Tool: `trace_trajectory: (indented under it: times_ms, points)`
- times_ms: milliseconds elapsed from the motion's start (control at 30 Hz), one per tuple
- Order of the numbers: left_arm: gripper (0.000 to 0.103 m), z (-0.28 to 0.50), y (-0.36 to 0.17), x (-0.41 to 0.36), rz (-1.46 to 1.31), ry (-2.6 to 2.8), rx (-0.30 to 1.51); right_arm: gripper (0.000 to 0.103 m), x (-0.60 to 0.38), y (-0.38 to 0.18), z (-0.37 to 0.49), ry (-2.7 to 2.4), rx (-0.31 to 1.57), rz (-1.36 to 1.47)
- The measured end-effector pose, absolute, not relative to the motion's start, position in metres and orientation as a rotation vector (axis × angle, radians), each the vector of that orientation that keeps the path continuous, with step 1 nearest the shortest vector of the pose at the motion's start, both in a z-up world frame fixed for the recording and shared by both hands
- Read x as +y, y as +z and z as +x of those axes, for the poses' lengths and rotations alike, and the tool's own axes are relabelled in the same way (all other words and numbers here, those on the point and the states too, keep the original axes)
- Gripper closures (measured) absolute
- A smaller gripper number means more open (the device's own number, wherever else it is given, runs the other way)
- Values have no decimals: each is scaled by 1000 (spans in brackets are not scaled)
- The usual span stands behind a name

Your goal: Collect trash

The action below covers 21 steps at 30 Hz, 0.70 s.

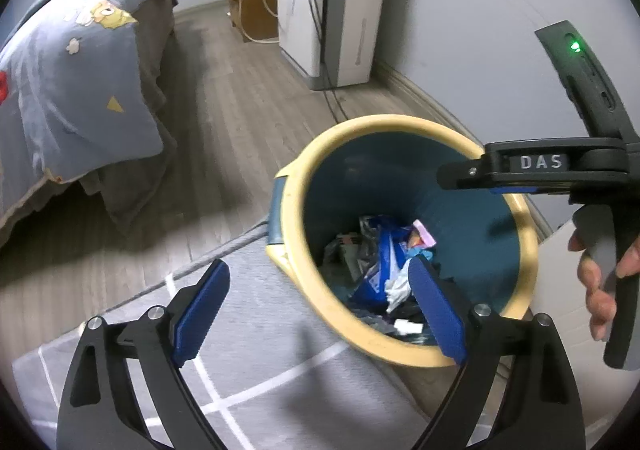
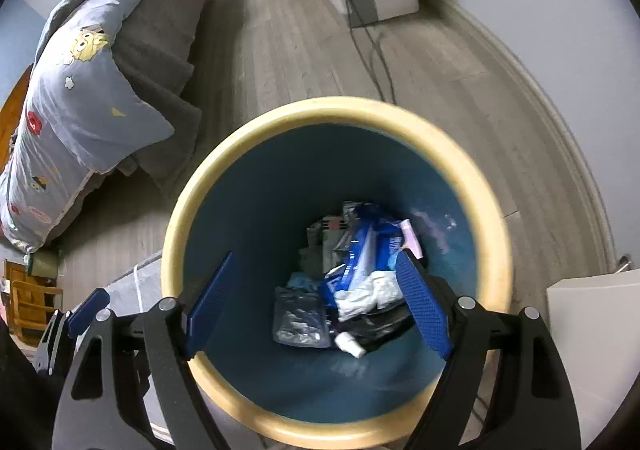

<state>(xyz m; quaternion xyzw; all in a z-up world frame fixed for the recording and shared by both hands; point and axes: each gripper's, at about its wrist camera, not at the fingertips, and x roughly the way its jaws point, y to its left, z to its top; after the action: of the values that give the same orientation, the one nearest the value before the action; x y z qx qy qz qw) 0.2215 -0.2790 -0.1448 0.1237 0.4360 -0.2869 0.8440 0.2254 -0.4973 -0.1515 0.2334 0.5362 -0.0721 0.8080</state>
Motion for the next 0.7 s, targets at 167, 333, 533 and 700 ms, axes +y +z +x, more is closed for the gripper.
trace_trajectory:
  times_ms: [167, 333, 533, 700]
  points:
    - [13, 208, -140, -287, 256, -629, 925, 23, -506, -141, 203, -165, 1147, 455]
    - [11, 184, -120, -284, 274, -649, 907, 23, -503, -119, 170, -173, 1119, 418]
    - [6, 146, -74, -271, 281, -670, 849, 20, -490, -84, 116, -179, 1078, 325]
    - [5, 111, -39, -255, 288, -633, 759, 6, -494, -52, 74, -219, 1002, 346]
